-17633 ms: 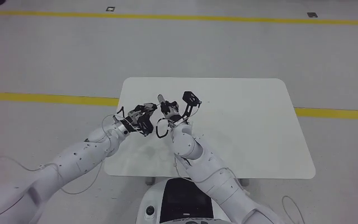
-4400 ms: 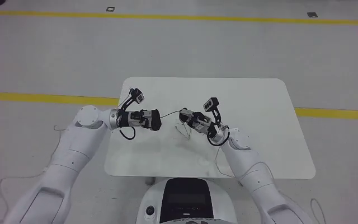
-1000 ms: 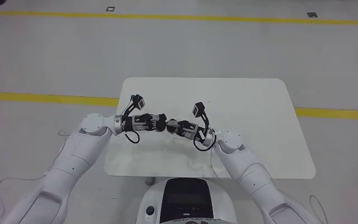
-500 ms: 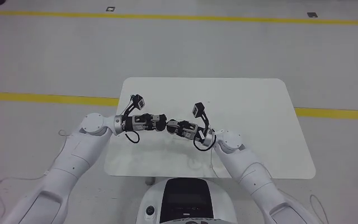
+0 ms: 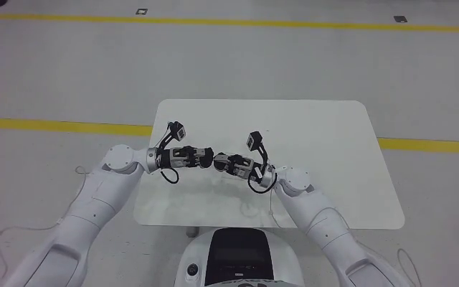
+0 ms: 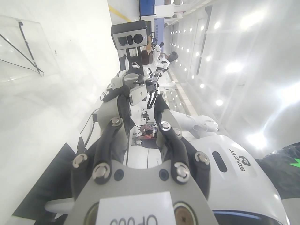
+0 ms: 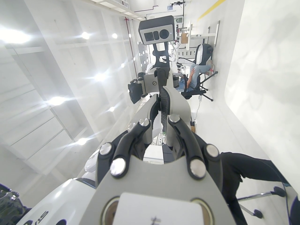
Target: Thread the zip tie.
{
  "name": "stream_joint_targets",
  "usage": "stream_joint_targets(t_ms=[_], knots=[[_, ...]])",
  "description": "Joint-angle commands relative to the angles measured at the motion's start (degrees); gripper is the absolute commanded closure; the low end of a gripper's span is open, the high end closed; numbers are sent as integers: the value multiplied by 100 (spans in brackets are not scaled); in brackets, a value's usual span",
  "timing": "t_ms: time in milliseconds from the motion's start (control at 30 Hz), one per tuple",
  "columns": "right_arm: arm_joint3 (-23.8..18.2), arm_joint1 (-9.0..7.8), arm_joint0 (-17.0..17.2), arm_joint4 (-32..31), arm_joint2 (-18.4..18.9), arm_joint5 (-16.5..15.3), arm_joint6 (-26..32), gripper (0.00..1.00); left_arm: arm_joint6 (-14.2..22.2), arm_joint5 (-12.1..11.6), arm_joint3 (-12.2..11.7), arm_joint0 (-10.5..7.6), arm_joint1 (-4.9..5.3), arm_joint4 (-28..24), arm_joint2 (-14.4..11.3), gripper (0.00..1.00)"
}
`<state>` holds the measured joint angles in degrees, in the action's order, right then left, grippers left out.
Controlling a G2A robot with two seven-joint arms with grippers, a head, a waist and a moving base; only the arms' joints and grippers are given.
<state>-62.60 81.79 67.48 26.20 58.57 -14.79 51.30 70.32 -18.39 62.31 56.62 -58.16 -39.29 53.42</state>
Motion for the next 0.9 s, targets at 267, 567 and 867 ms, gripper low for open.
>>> stream_joint_targets(t_ms=[267,567,867], knots=[[6,-18,-13,30,-25,-2,9,100,5,34,-35,-29,-14,21,-29,86],[-9,-32,-16,91,-38,-48,27,100,22,67,-75,-59,-27,51,-60,88],[-24,-46,-7,131,-62,-74,55,100,34,69,-109,-79,-37,78,-87,89]])
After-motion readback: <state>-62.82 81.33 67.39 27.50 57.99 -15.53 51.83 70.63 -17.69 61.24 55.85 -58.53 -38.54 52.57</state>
